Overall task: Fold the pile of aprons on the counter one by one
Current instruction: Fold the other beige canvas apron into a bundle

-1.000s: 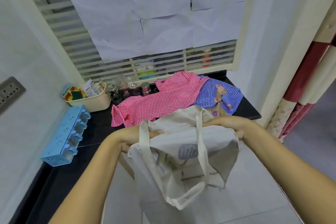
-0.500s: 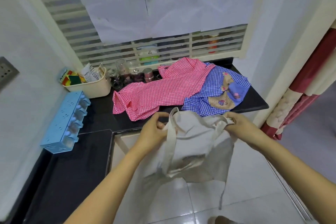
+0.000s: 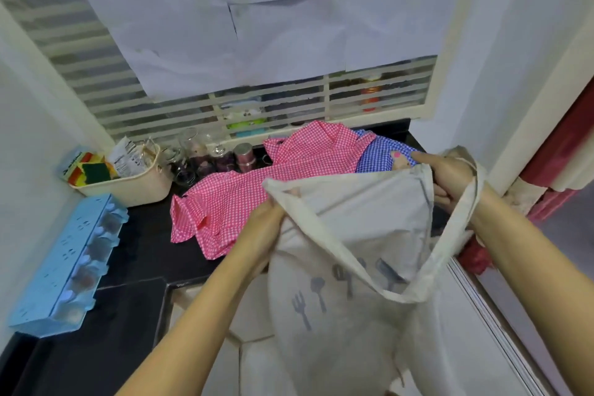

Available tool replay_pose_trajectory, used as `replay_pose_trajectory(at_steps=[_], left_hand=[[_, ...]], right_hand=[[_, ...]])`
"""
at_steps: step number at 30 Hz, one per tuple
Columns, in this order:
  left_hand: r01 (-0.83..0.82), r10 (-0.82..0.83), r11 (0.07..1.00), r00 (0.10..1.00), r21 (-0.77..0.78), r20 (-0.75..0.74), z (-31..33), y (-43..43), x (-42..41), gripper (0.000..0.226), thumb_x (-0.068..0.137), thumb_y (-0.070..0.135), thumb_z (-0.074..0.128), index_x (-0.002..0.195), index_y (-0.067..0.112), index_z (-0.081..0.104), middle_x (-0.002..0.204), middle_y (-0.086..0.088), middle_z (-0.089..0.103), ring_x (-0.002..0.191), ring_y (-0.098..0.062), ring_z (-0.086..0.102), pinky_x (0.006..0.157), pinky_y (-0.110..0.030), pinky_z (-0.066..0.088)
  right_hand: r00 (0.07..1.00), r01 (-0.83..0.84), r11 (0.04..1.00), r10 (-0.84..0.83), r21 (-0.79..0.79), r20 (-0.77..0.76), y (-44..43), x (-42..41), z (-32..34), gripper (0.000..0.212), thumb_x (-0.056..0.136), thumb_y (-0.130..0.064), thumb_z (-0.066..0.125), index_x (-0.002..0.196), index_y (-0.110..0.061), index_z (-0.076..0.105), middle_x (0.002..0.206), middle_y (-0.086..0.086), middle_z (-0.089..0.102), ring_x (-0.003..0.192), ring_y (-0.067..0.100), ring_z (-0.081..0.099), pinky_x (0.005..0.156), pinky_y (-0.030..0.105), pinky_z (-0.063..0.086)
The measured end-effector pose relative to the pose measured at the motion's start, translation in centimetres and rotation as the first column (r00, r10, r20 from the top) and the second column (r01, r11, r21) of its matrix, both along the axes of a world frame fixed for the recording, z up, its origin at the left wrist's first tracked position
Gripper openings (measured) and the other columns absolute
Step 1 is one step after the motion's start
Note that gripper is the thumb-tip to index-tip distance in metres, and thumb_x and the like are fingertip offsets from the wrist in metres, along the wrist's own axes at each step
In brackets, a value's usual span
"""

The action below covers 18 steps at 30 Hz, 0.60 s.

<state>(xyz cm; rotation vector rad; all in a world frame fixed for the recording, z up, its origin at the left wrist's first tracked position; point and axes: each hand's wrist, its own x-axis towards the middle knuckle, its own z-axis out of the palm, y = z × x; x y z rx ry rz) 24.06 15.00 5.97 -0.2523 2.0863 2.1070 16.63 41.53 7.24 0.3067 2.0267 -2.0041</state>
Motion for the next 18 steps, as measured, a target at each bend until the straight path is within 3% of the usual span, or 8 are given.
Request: replay_pose_trajectory(at_steps=[2,5,8,10,13,15,17,18], left_hand=[[0.046,-0.045,0.999,0.998,-0.023,0.045,0.4,0.6,-3.2,0.036,0.095,0.043,0.050,0.109,0.014,0.067,0.102,-0.007,0.074,0.095,-0.023,0.070,0.089,-0.041,0.053],[0.065,-0.072,0.996,0.990,0.066,0.123,1.8,0.9,-9.0,0.044,0.094,0.049,0.045,0.099,0.012,0.070,0.097,-0.009,0.074,0.091,-0.023,0.071,0.082,-0.037,0.053],[0.050,-0.058,0.996,0.991,0.075,0.118,3.4,0.1,-15.8,0.034,0.094,0.038,0.048,0.094,0.013,0.071,0.100,-0.008,0.074,0.088,-0.021,0.071,0.079,-0.035,0.054],[0.035,-0.042,0.998,0.987,0.049,0.156,3.8,-1.0,-20.7,0.028,0.098,0.030,0.049,0.098,0.013,0.070,0.103,-0.008,0.073,0.090,-0.020,0.070,0.080,-0.034,0.053],[0.061,-0.038,0.995,0.961,-0.076,0.274,2.4,-2.7,-27.4,0.018,0.095,0.024,0.055,0.099,0.012,0.067,0.094,-0.007,0.072,0.079,-0.014,0.069,0.068,-0.027,0.054],[0.052,0.018,0.983,0.927,-0.176,0.374,1.0,-3.4,-31.3,0.019,0.093,0.023,0.059,0.105,0.009,0.065,0.085,-0.006,0.072,0.071,-0.015,0.067,0.057,-0.027,0.052],[0.053,0.123,0.915,0.908,-0.400,0.401,-0.7,-4.0,-35.1,0.028,0.092,0.029,0.061,0.109,0.006,0.063,0.091,-0.010,0.070,0.076,-0.021,0.064,0.057,-0.028,0.049],[0.062,0.179,0.836,0.909,-0.546,0.377,-1.8,-4.4,-36.6,0.034,0.091,0.033,0.062,0.110,0.005,0.063,0.100,-0.013,0.068,0.086,-0.025,0.064,0.063,-0.030,0.049]], right_hand=[[0.996,-0.077,0.997,0.076,0.014,0.048,1.0,-4.0,0.5,0.074,0.101,-0.026,0.040,0.028,-0.015,0.034,0.027,0.001,0.027,0.021,0.010,0.023,0.026,0.013,0.017],[0.982,-0.163,0.987,0.163,-0.004,0.095,2.3,-10.3,2.7,0.056,0.098,-0.020,0.048,0.044,-0.012,0.034,0.030,-0.001,0.029,0.024,0.008,0.026,0.028,0.013,0.024],[0.963,-0.220,0.961,0.242,-0.167,0.119,3.5,-16.8,4.4,0.050,0.086,-0.024,0.053,0.038,-0.013,0.045,0.032,-0.003,0.031,0.025,0.008,0.031,0.031,0.015,0.032],[0.957,-0.213,0.956,0.246,-0.204,0.154,3.7,-21.4,4.4,0.037,0.079,-0.031,0.060,0.048,-0.010,0.061,0.040,0.000,0.038,0.034,0.010,0.043,0.037,0.016,0.042],[0.971,-0.136,0.967,0.173,-0.215,0.166,3.3,-28.2,2.7,0.026,0.063,-0.024,0.073,0.081,-0.005,0.074,0.049,0.002,0.054,0.052,0.010,0.056,0.052,0.017,0.053],[0.981,-0.025,0.950,0.083,-0.312,0.173,2.7,-32.2,1.5,0.023,0.054,-0.009,0.077,0.076,-0.004,0.072,0.060,0.003,0.065,0.052,0.008,0.063,0.056,0.019,0.057],[0.978,0.039,0.929,0.040,-0.367,0.205,1.8,-35.7,-0.3,0.013,0.067,-0.003,0.074,0.079,-0.003,0.068,0.074,0.009,0.070,0.059,0.012,0.069,0.062,0.025,0.059],[0.973,0.070,0.931,0.016,-0.358,0.232,1.3,-37.1,-1.6,0.004,0.079,-0.004,0.068,0.081,-0.001,0.066,0.077,0.012,0.071,0.063,0.016,0.071,0.065,0.029,0.060]])
